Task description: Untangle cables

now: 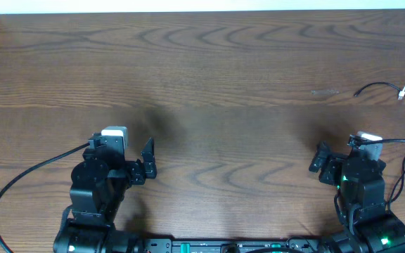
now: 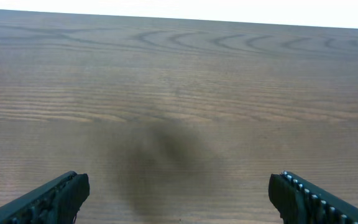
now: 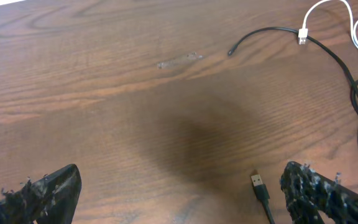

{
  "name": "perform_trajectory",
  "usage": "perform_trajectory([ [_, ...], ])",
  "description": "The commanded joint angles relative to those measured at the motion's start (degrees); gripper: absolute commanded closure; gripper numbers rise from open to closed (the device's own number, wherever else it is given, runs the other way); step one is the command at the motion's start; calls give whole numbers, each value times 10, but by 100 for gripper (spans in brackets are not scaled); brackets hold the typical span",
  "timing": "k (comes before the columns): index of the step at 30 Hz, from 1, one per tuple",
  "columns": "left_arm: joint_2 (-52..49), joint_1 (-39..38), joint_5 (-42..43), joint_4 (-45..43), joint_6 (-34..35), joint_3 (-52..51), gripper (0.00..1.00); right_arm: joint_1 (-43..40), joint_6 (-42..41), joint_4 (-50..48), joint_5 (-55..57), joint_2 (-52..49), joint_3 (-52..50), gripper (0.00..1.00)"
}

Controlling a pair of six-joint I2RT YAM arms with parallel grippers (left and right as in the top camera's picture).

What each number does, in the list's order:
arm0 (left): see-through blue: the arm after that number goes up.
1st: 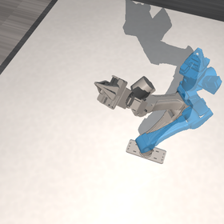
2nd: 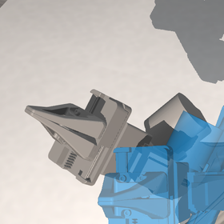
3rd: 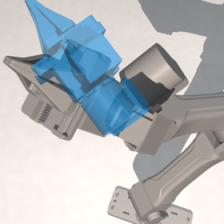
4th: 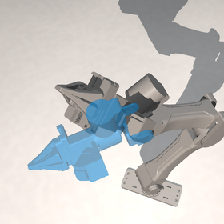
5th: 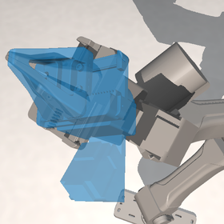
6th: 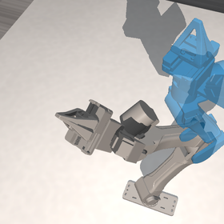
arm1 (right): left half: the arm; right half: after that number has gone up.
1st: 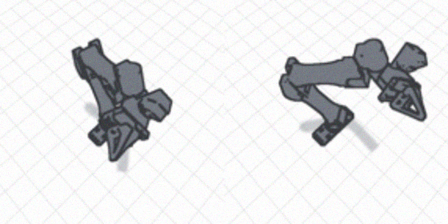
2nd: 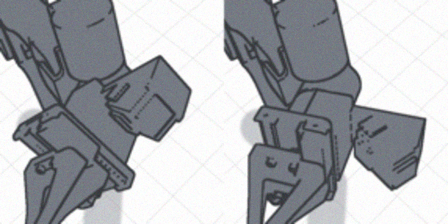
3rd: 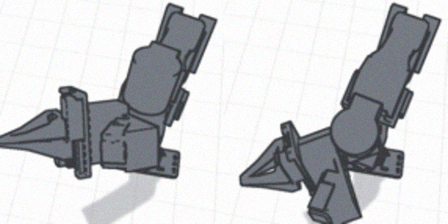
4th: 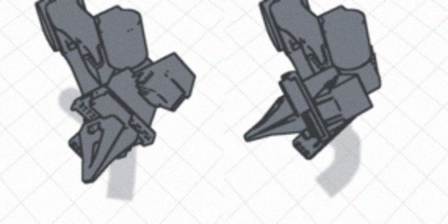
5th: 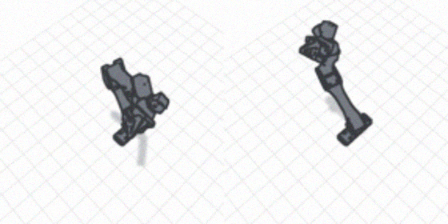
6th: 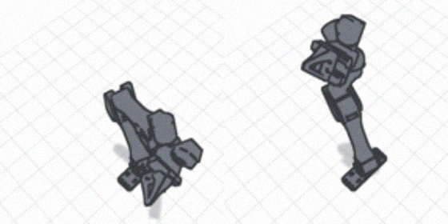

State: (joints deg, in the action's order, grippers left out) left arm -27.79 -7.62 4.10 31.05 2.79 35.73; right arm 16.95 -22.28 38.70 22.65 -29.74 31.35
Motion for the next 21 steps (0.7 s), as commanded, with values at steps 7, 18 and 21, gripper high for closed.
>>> perform_trajectory([
  [7, 1, -2, -7, -1, 1, 4, 2, -5, 7, 24, 1, 3, -2, 1],
  [18, 1, -2, -7, -1, 1, 4, 2, -5, 7, 61, 1, 3, -2, 1],
  [21, 1, -2, -7, -1, 1, 4, 2, -5, 7, 71, 1, 3, -2, 1],
])
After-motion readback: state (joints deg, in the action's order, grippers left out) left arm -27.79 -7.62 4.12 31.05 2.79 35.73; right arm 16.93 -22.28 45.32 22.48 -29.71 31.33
